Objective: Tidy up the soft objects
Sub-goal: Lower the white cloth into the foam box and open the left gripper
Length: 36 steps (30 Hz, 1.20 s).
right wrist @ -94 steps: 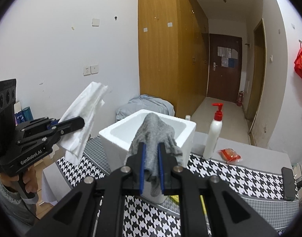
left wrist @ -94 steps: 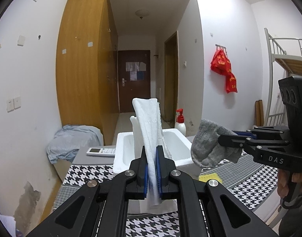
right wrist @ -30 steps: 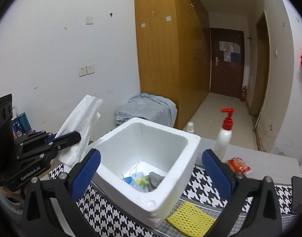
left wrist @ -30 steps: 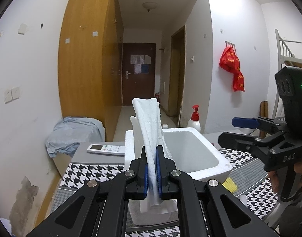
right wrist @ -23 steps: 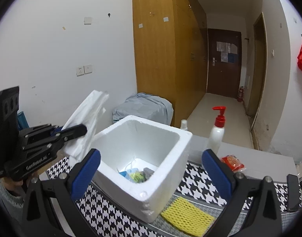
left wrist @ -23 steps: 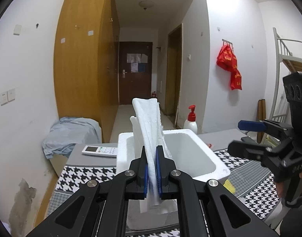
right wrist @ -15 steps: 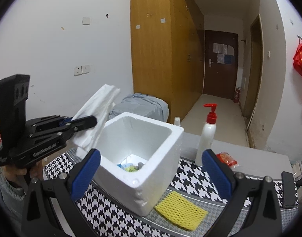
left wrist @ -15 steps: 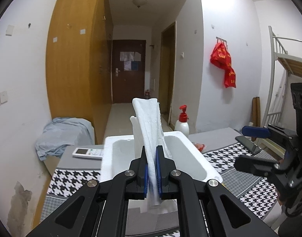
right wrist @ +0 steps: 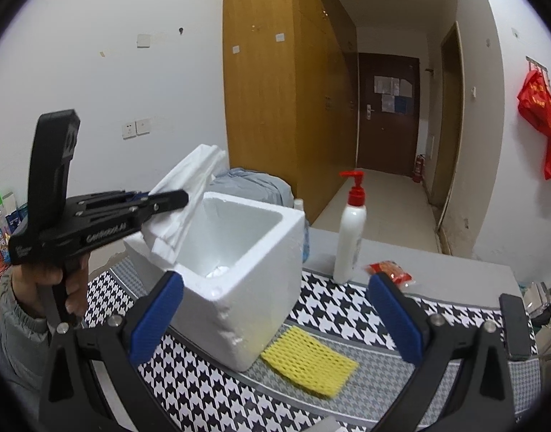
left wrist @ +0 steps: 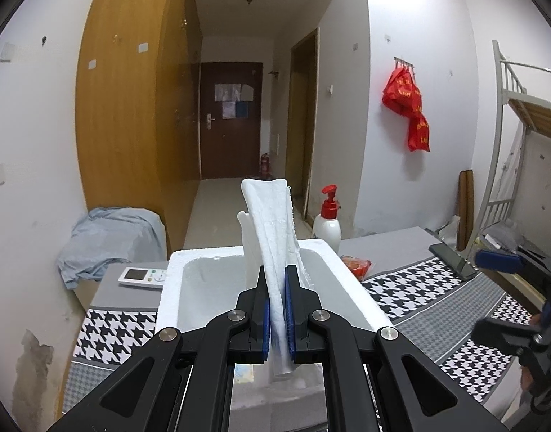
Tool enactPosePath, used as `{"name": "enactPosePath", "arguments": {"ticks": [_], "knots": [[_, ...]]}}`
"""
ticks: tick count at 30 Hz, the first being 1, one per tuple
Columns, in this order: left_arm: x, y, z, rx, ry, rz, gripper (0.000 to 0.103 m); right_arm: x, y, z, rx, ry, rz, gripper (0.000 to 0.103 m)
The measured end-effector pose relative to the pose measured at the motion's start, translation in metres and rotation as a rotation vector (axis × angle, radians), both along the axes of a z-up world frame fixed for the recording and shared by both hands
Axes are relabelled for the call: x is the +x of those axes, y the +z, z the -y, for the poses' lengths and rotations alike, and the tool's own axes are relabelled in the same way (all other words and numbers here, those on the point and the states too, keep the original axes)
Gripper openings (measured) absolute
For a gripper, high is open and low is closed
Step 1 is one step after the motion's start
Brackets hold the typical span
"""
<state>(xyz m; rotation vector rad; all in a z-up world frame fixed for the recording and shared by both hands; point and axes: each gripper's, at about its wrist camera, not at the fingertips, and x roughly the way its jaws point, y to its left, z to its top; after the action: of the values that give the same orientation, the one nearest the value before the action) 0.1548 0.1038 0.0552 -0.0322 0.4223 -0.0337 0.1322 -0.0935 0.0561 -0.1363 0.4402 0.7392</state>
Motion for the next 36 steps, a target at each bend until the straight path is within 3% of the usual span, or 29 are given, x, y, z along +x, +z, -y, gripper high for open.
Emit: {"name": "enactPosePath", "arguments": {"ticks": [10,13,19,21,23,27,36], "knots": [[0.018,-0.009,0.0,-0.006,-0.001,-0.037,0.007,0.0,-0.016,0.017,0.007,-0.031,-0.036,0.103],[0.022,-0.01,0.0,-0.005,0.008,-0.046,0.012,-0.001,-0.02,0.021,0.008,-0.038,-0.044,0.103],[0.024,-0.011,-0.002,0.009,0.052,-0.045,0.056,-0.003,-0.02,0.027,0.014,-0.05,-0.047,0.103],[0.022,-0.01,-0.005,-0.005,0.063,-0.037,0.079,-0.003,-0.021,0.029,0.016,-0.054,-0.05,0.103],[0.02,-0.009,-0.007,-0.019,0.059,-0.024,0.091,-0.003,-0.022,0.03,0.018,-0.058,-0.051,0.103],[0.012,-0.006,-0.004,0.004,0.082,0.004,0.101,-0.003,-0.023,0.035,0.024,-0.069,-0.055,0.103],[-0.016,0.006,0.001,-0.017,0.068,0.056,0.102,-0.011,-0.022,0.039,0.03,-0.077,-0.048,0.103]]}}
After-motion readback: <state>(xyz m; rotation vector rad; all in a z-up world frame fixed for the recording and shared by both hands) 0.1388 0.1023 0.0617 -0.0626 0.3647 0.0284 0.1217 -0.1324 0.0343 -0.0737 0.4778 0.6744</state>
